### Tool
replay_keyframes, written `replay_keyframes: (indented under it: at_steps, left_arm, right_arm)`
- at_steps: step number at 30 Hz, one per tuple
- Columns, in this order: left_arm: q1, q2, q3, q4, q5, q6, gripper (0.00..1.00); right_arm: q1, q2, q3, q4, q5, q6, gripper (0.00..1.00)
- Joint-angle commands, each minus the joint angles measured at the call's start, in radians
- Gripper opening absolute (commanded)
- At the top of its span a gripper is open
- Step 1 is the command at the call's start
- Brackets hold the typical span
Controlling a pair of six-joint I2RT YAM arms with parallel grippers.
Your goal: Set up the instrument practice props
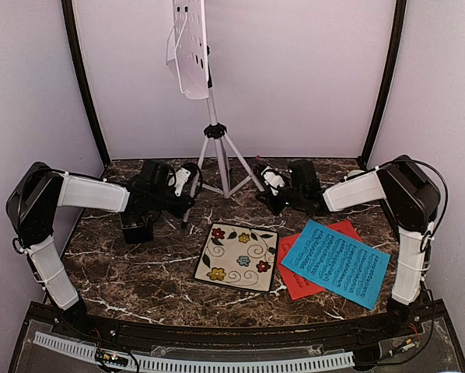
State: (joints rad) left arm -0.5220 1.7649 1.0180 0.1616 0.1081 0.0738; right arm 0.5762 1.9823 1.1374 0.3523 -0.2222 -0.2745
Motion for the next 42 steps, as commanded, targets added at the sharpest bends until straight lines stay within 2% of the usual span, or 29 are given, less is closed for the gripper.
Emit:
replay_keyframes:
  at_steps: [1, 3, 10, 16, 20, 32, 42]
  left_arm:
    - [-0.028, -0.047, -0.029, -0.052, -0.022, 0.006, 0.00]
    - [-0.039, -0.038, -0.029, -0.047, -0.021, -0.002, 0.00]
    - [-0.080, -0.014, -0.017, -0.052, -0.004, -0.043, 0.00]
    - [-0.088, -0.023, -0.028, -0.070, -0.013, -0.085, 0.00]
    - [-0.129, -0.030, -0.038, -0.091, -0.046, -0.133, 0.00]
    - [-0.188, -0.008, -0.036, -0.110, -0.089, -0.286, 0.02]
    - [-0.218, -0.017, -0.049, -0.088, -0.025, -0.279, 0.08]
  right_arm:
    - [-0.010, 0.027, -0.076, -0.270, 0.214, 0.204, 0.15]
    - [0.004, 0.030, -0.092, -0.262, 0.236, 0.220, 0.18]
    - [0.030, -0.014, -0.134, -0.232, 0.245, 0.256, 0.48]
    - [0.030, -0.106, -0.141, -0.225, 0.243, 0.265, 0.53]
    - [0.030, -0.159, -0.140, -0.208, 0.212, 0.275, 0.62]
    - [0.031, -0.252, -0.089, -0.177, 0.151, 0.320, 0.71]
    - [0.039, -0.209, 0.042, -0.219, 0.134, 0.316, 0.68]
